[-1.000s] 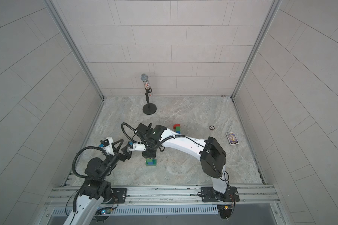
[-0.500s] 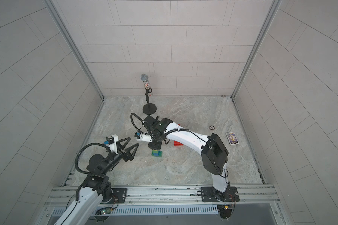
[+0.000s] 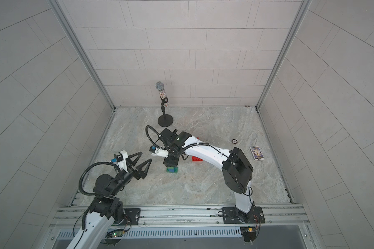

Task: Assemble the number 1 with lego
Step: Place the lego brick at the center of the board, then pick up the lego brick from the center of the board.

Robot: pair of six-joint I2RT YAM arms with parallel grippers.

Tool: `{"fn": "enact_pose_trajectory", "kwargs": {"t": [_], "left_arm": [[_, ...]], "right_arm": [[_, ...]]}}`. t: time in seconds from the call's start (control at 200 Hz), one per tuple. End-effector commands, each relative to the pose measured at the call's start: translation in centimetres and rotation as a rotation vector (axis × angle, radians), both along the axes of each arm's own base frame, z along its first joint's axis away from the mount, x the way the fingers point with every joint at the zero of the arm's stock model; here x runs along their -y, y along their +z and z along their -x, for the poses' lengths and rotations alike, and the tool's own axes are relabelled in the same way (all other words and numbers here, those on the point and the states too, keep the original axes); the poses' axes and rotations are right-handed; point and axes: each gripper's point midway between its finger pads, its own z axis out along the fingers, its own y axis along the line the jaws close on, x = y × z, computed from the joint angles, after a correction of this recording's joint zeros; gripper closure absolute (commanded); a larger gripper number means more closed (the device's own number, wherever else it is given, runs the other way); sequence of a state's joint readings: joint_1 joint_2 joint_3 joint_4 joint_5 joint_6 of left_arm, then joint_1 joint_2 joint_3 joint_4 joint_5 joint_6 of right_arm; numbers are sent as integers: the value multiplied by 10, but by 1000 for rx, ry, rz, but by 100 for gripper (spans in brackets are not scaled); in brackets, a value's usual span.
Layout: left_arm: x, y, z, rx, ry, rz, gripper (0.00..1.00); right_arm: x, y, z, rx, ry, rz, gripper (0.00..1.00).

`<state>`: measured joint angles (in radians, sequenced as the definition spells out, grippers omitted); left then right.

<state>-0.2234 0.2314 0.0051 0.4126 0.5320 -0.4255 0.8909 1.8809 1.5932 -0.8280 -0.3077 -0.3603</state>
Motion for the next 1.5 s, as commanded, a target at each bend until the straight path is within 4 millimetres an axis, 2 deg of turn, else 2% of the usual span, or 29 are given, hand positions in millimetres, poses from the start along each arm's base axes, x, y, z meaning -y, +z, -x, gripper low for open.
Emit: {"fn": "enact_pose_trajectory", "kwargs": {"t": [0.0,0.205,0.365,0.455,0.555,0.615,0.715,0.826,0.916,1.006,1.126,1.216,1.291,1.496], "left_arm": [[1,-15,0,-17,-3,-8,0],[1,-12,1,-16,-5,8,0],[3,-6,7,-8,-29,41,0],[6,-3,12,-6,-59,51,0],[10,-4,15,-14,-91,54,0],[11,-3,16,-15,-100,58,0],[14,-2,19,-15,-123,64,0],[14,-2,20,-17,-125,68,0],[2,-13,8,-74,-31,66,0],[-14,-26,-3,-145,91,74,0],[-20,-28,-4,-156,127,73,0],[-22,-29,-4,-157,140,72,0],[-23,-29,-4,-160,143,71,0],[-23,-30,-4,-164,145,72,0]], "right_arm": [[4,6,1,9,-10,-4,1],[4,32,-3,51,-31,-45,1],[6,83,-20,194,-131,-150,1],[11,111,-43,295,-300,-265,1],[10,122,-48,175,-401,-368,1],[10,113,-51,67,-387,-336,1],[8,97,-66,14,-408,-232,0],[-3,80,-95,17,-494,-218,15],[-9,67,-115,-14,-580,-200,22],[-12,46,-127,-45,-646,-148,20],[-13,16,-134,-84,-701,-70,20],[-11,-5,-137,-108,-739,-24,24],[-11,-20,-135,-135,-763,1,33],[-11,-50,-128,-199,-800,28,38]]}}
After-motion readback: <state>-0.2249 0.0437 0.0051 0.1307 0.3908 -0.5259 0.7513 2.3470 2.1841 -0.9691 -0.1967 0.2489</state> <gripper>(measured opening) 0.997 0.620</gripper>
